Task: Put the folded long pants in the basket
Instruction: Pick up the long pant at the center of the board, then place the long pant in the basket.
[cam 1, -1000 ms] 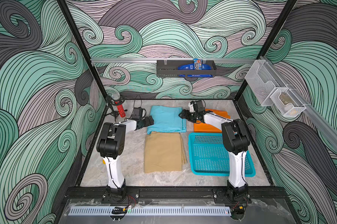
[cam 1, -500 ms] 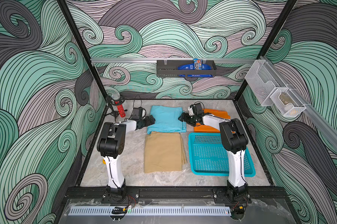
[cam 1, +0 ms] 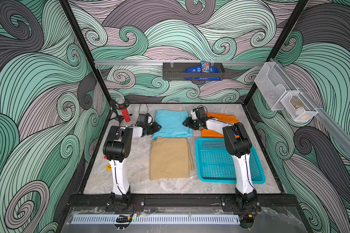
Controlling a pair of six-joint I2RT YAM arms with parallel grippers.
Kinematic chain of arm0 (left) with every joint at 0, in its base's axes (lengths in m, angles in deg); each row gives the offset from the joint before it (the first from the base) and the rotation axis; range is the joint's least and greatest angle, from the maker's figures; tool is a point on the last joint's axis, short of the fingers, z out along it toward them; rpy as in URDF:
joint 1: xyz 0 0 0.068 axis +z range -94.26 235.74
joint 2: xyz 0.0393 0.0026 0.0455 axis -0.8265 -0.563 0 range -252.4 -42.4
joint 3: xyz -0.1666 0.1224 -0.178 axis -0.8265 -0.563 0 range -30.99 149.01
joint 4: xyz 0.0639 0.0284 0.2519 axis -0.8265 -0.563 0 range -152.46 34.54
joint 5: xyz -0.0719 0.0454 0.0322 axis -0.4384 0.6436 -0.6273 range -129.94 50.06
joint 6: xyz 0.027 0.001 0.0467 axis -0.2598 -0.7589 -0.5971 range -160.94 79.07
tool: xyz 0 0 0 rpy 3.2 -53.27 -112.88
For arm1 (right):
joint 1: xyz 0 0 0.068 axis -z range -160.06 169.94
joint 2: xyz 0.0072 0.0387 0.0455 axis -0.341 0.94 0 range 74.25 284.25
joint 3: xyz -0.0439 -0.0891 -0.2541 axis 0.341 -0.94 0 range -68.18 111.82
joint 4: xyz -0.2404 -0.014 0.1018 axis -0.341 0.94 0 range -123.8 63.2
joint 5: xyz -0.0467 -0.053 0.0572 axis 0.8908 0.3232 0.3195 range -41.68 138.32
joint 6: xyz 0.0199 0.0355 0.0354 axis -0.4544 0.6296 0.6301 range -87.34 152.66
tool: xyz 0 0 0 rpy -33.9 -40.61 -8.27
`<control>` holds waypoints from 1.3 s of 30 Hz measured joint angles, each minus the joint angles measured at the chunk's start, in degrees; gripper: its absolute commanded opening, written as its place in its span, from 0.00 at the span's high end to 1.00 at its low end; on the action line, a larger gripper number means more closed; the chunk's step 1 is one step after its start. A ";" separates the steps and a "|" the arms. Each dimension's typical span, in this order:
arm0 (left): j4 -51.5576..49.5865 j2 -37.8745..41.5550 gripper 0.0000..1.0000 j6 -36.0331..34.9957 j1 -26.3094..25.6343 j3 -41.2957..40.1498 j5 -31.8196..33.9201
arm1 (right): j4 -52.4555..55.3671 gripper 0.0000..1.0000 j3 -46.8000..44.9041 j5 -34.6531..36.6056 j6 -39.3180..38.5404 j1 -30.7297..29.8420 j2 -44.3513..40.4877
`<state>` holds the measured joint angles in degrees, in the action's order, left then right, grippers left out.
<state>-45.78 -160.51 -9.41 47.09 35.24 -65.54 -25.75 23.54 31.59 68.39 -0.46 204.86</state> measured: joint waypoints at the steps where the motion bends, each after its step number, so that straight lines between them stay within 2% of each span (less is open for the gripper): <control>1: 0.26 -0.20 1.00 -0.09 0.00 0.07 -0.68 | -0.04 1.00 0.48 -0.63 0.13 -0.04 0.66; 9: -1.49 -0.20 1.00 0.81 0.00 1.57 -0.68 | 1.77 1.00 3.74 -1.68 0.50 0.13 1.44; 15: -6.97 0.04 1.00 1.38 -0.44 8.35 -0.59 | 2.51 1.00 8.07 -2.36 0.50 0.42 0.94; 19: -8.92 2.86 1.00 1.40 -1.97 12.09 -0.76 | 2.91 1.00 8.74 -3.76 0.44 1.27 -1.92; 25: -9.97 12.02 1.00 1.36 -4.44 12.70 -0.81 | 7.69 1.00 7.08 -4.13 -3.74 4.00 -12.68; 31: -9.49 21.79 1.00 1.53 -9.25 9.22 -0.68 | 13.68 1.00 -0.04 -1.40 -10.14 6.38 -28.02; 34: -8.31 25.92 1.00 2.62 -13.53 5.31 -0.04 | 17.14 1.00 -5.35 0.61 -12.79 7.28 -34.56; 39: -7.48 31.50 1.00 5.18 -24.39 -1.53 4.39 | 25.40 1.00 -15.56 4.09 -15.30 9.49 -45.51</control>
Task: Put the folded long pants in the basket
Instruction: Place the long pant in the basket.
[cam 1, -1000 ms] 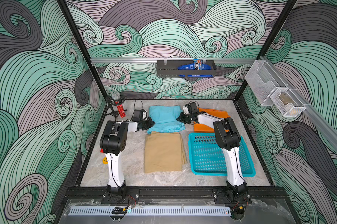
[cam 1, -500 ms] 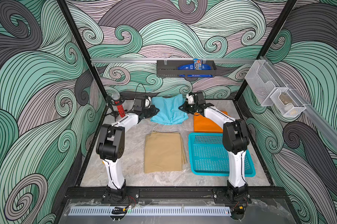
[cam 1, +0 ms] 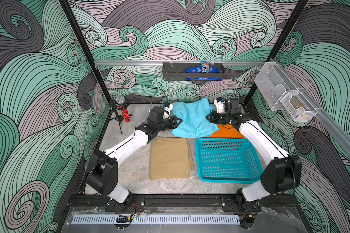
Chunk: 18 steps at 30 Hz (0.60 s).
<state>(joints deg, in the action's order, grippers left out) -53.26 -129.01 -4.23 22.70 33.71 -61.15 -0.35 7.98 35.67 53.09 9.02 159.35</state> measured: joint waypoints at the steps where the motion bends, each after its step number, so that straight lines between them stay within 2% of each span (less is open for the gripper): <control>1: 0.17 0.85 1.00 0.28 -2.23 -0.90 1.22 | 1.44 1.00 -1.44 0.63 -0.39 0.44 -1.75; 6: 0.00 4.66 1.00 1.97 -14.91 -2.54 7.06 | 8.70 1.00 -7.50 5.51 -2.12 2.73 -11.02; 12: -0.33 4.96 1.00 4.07 -26.84 -2.58 13.16 | 15.76 1.00 -12.22 10.86 -3.85 4.83 -21.27; 15: -1.38 4.70 1.00 4.98 -29.99 -2.47 15.02 | 18.99 1.00 -14.29 12.83 -4.22 5.42 -24.74; 18: -2.16 2.78 1.00 6.43 -30.64 -1.62 15.56 | 20.98 1.00 -15.91 15.93 -4.26 6.36 -27.87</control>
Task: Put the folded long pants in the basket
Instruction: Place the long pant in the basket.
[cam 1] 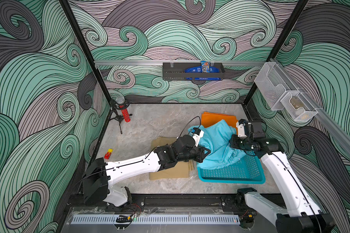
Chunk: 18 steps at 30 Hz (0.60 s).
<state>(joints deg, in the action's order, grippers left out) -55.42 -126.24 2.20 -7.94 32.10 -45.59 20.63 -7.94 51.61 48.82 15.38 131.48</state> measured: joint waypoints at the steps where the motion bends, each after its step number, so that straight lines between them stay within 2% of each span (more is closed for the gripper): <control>1: -0.37 -0.87 1.00 0.28 0.00 0.33 0.07 | 0.48 1.00 -0.37 0.90 0.04 0.44 -0.96; 6: -3.23 -7.19 1.00 1.38 0.00 3.61 0.11 | 1.68 1.00 -1.92 3.56 0.42 2.27 -4.55; 11: -7.26 -12.63 1.00 1.92 -0.09 8.41 -0.31 | 1.22 1.00 -4.44 4.44 0.90 2.78 -2.71; 18: -10.64 -14.82 1.00 3.67 -0.26 9.60 -0.20 | 0.96 1.00 -6.05 5.20 1.36 3.41 -1.90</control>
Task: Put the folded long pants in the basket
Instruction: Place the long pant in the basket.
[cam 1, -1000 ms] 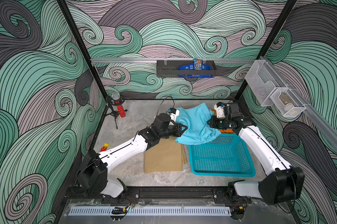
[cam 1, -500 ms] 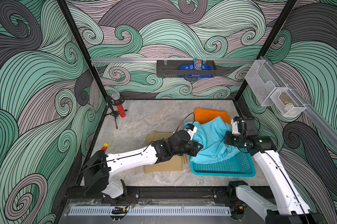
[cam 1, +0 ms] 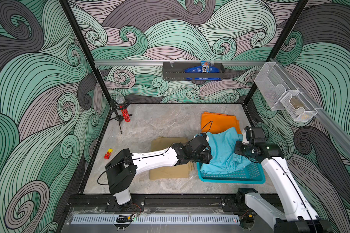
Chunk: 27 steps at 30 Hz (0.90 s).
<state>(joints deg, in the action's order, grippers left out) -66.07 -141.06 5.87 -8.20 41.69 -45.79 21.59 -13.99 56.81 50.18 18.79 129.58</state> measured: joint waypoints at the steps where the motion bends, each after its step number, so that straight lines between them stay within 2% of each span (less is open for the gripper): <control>1: -0.35 0.00 1.00 0.35 0.00 0.00 0.20 | 0.02 1.00 0.00 0.00 0.02 0.00 0.09; 10: -2.78 -1.33 1.00 1.31 0.00 2.01 0.04 | -1.20 1.00 -1.77 0.48 0.90 0.07 1.64; 18: -4.42 -2.71 1.00 2.16 -0.50 4.37 -2.56 | -0.96 1.00 -2.69 1.05 1.18 0.24 -1.33; 27: -3.08 -1.49 1.00 5.97 -0.74 1.18 -6.05 | 0.04 1.00 -3.50 0.79 1.27 0.26 -1.27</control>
<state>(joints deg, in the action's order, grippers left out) -69.15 -142.54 11.84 -8.95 42.87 -51.84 21.64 -17.49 57.60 51.45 19.06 128.31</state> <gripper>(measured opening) 0.121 0.122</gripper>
